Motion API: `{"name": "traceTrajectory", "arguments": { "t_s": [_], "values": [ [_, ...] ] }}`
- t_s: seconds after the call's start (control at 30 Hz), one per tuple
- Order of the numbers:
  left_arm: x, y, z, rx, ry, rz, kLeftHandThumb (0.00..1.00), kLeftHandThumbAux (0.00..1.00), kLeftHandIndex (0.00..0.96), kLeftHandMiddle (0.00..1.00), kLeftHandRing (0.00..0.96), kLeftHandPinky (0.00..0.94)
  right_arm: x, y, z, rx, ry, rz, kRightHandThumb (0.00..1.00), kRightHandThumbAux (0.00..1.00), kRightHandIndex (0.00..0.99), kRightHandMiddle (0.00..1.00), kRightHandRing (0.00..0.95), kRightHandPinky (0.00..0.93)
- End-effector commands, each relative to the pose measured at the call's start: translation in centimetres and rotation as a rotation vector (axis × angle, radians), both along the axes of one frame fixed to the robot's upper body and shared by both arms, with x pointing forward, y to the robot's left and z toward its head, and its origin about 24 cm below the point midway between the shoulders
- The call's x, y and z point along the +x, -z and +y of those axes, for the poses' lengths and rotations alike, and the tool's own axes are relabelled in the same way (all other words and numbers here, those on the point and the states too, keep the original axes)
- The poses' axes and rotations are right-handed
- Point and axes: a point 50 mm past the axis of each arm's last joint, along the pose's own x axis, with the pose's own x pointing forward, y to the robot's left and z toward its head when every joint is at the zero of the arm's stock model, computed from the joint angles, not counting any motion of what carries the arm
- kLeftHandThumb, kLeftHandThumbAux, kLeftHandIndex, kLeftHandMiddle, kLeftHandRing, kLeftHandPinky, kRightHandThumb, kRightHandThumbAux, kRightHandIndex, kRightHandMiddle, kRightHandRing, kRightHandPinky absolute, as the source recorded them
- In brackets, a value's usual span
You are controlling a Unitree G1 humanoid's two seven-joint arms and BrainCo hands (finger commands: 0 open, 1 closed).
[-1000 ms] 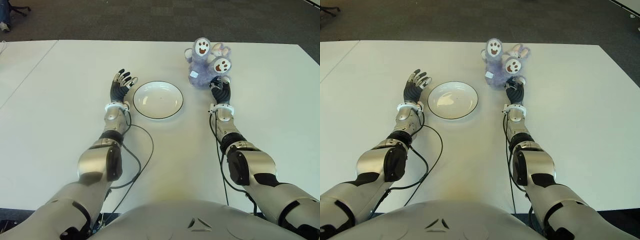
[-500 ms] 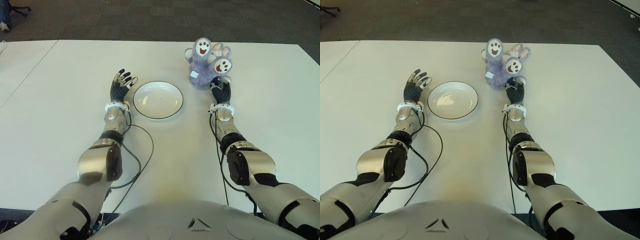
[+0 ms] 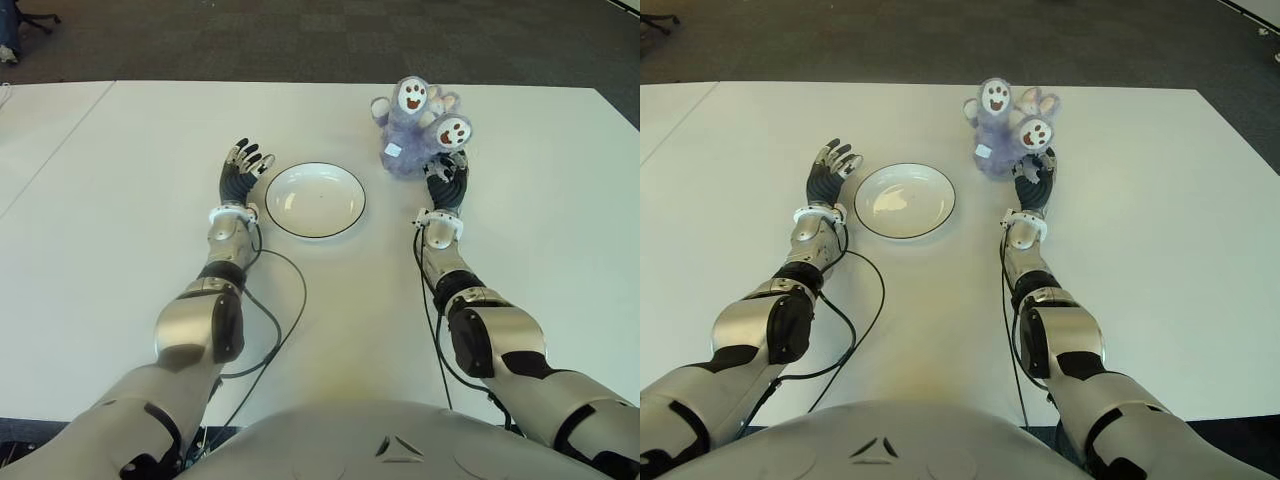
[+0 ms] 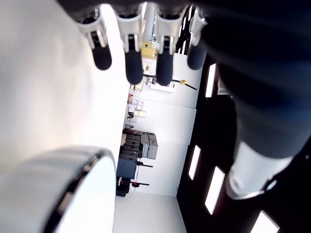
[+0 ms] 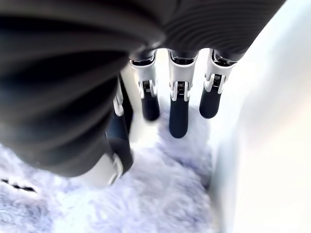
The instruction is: Put the doll into the plate.
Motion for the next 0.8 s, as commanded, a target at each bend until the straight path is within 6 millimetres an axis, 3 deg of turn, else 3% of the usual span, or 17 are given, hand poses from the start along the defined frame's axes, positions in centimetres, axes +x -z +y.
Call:
{"name": "traceTrajectory", "arguments": {
  "t_s": [0.03, 0.3, 0.67, 0.8],
  "values": [
    [-5.2, 6.5, -0.2, -0.042, -0.021, 0.323, 0.006, 0.763, 0.14, 0.212, 0.191, 0.135, -3.9, 4.6, 1.4, -0.005, 0.046, 0.135, 0.314, 0.632, 0.019, 0.044, 0.051, 0.063],
    [-5.2, 6.5, 0.0, -0.049, -0.02, 0.323, 0.014, 0.763, 0.14, 0.213, 0.189, 0.148, -3.1, 2.6, 2.5, -0.036, 0.103, -0.006, 0.261, 0.544, 0.0, 0.022, 0.024, 0.056],
    [-5.2, 6.5, 0.0, -0.057, -0.018, 0.313, 0.047, 0.758, 0.139, 0.219, 0.21, 0.211, -3.3, 2.2, 3.4, -0.035, 0.112, -0.058, 0.236, 0.5, 0.0, 0.016, 0.026, 0.081],
    [-5.2, 6.5, 0.0, -0.061, -0.022, 0.315, 0.057, 0.763, 0.132, 0.22, 0.211, 0.187, -3.3, 2.1, 3.6, -0.028, 0.112, -0.071, 0.25, 0.499, 0.0, 0.012, 0.029, 0.094]
  ]
}}
